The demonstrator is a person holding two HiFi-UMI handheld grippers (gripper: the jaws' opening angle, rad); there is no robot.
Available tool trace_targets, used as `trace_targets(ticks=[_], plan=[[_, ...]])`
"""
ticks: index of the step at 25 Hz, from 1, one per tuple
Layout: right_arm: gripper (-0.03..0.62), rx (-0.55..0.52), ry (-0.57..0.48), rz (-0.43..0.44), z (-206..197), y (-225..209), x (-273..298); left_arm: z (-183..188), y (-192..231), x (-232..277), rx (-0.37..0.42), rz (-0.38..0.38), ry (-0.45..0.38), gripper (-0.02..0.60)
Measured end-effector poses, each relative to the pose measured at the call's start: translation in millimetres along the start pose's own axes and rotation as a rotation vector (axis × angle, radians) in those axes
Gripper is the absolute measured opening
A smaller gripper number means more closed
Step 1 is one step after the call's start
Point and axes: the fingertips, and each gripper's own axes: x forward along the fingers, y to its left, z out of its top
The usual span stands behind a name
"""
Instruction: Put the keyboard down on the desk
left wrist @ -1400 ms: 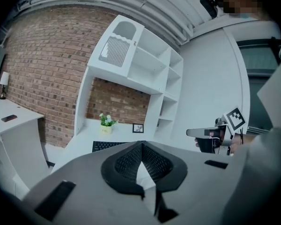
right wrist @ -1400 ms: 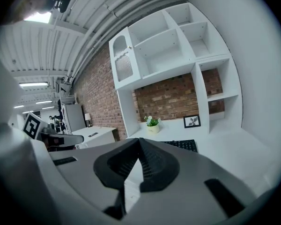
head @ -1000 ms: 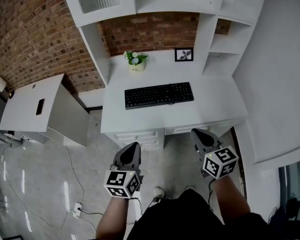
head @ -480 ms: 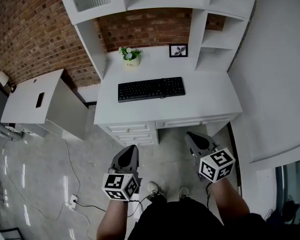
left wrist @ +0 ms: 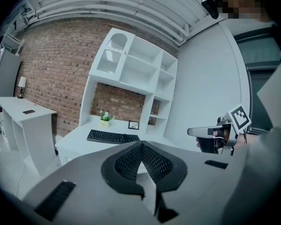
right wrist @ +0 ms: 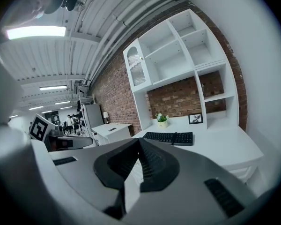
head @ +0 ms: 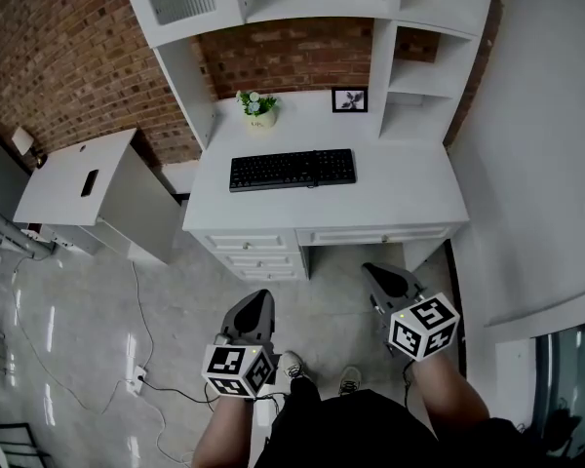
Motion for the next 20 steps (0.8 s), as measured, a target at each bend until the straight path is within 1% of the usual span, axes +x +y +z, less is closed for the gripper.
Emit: trace_targets(ticks=[7, 13, 20], plan=[[0.018, -0.019, -0.013, 0.044, 0.4, 1.3, -21.5, -3.2, -24.9, -17.4, 0.009, 0.034, -0.027, 0.018], [0.018, -0.034, -0.019, 0.077, -3.1, 4.3, -33.5, -7.0, -37.2, -30.6, 0.01, 0.062, -0.049, 0.018], [0.017, -0.042, -0.025, 0.096, -2.5, 8.2, -43.3, -7.9, -46.2, -41.8, 0.01, 0.077, -0.058, 0.018]])
